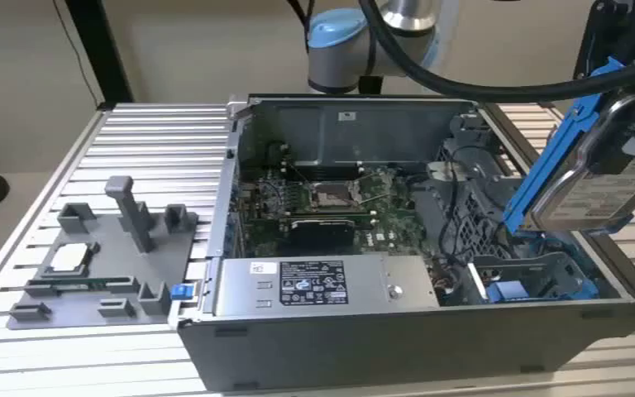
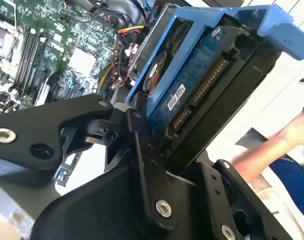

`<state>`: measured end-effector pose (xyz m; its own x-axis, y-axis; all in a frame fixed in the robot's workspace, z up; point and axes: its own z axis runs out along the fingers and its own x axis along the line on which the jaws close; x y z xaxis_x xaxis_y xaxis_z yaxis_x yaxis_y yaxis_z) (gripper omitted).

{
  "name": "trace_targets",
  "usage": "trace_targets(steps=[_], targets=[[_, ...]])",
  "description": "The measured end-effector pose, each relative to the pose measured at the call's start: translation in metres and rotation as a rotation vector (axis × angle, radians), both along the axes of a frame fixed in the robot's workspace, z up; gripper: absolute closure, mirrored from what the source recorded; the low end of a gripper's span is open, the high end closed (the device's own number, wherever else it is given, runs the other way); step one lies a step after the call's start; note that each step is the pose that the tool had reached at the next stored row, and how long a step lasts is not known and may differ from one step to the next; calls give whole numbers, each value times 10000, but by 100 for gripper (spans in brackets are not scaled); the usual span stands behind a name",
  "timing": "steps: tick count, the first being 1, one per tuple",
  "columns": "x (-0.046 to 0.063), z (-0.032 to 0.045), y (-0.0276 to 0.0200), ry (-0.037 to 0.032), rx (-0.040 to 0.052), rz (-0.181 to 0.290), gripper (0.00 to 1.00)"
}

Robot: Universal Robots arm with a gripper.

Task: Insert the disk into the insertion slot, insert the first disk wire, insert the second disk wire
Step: 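Insert the disk into the insertion slot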

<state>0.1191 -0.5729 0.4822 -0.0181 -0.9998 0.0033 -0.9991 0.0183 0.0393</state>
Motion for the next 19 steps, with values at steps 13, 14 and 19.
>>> trace_targets(steps=[13,14,19], targets=[[0,-39,0,0,0,-2,100],[0,-48,0,0,-1,-2,100],[0,-97,1,0,0,-5,100]])
